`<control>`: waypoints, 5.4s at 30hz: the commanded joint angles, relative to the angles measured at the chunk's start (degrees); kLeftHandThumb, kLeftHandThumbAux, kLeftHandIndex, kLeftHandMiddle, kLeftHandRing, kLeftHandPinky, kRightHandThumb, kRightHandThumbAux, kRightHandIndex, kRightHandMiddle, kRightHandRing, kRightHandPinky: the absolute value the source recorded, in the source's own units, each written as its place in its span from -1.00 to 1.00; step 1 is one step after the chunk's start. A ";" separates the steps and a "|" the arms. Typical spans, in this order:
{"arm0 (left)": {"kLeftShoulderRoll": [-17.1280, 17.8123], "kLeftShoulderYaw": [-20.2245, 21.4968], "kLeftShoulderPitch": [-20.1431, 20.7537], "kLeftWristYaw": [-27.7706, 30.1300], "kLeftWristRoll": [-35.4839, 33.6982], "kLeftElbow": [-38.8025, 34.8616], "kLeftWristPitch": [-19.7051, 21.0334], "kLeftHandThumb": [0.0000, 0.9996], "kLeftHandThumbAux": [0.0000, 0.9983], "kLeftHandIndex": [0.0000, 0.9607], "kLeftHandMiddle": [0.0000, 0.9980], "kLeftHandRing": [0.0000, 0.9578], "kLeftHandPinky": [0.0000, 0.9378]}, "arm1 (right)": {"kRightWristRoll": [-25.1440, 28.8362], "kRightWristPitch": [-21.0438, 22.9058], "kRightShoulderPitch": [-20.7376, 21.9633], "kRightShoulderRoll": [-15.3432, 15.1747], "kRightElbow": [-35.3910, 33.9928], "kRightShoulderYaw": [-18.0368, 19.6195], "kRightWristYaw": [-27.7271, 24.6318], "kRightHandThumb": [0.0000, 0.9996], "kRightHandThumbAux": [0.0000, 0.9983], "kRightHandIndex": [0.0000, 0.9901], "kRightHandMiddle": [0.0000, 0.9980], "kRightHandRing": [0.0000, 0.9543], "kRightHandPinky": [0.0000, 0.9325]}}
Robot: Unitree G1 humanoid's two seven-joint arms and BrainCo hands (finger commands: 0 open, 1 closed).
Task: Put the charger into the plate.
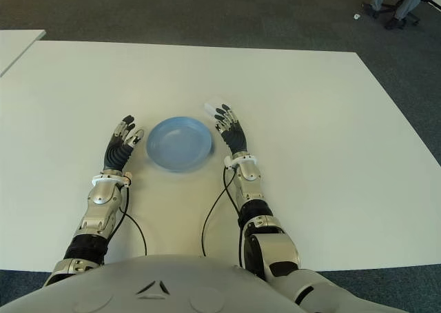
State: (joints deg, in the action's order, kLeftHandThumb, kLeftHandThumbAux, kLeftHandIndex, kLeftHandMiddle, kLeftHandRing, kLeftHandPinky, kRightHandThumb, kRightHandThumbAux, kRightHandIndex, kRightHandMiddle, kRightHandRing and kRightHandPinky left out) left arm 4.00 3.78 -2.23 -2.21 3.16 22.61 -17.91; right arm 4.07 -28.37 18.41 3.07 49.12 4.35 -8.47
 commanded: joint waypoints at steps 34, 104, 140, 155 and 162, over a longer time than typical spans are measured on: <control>0.02 0.05 5.22 -0.71 -0.42 11.16 -0.14 -1.00 0.03 -1.00 -1.00 -1.00 -1.00 | -6.63 -4.30 -6.37 3.41 -16.49 -0.01 20.08 -0.40 0.49 -0.80 -0.79 -0.76 -0.67; -5.11 -2.43 13.44 -7.75 1.72 21.70 -4.33 -1.00 0.05 -1.00 -1.00 -1.00 -1.00 | -36.34 11.05 30.35 -15.88 26.17 -23.82 31.77 -0.12 -0.50 -1.00 -1.00 -1.00 -1.00; -5.51 -2.50 9.97 -7.59 1.46 14.51 -1.57 -1.00 0.01 -1.00 -1.00 -1.00 -1.00 | -41.46 18.05 20.30 -14.49 29.04 -32.28 31.39 -0.89 0.33 -1.00 -1.00 -1.00 -1.00; -5.42 -1.88 9.68 -7.53 0.81 13.73 -1.39 -1.00 0.04 -1.00 -1.00 -1.00 -1.00 | -46.02 12.56 19.08 -17.08 28.73 -38.71 32.62 -1.00 0.53 -1.00 -0.96 -1.00 -1.00; -5.41 -1.63 9.87 -7.66 0.57 13.90 -1.16 -1.00 0.04 -1.00 -0.99 -1.00 -1.00 | -50.40 11.15 19.67 -18.01 28.70 -43.28 36.29 -1.00 0.62 -1.00 -0.95 -1.00 -1.00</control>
State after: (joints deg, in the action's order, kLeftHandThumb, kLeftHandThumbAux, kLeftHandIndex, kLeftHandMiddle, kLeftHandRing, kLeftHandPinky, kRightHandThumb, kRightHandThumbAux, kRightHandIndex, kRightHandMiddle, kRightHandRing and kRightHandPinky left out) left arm -1.33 1.73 9.04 -9.80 4.02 35.76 -20.90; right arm -43.19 -17.48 40.73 -13.52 75.92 -36.42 28.25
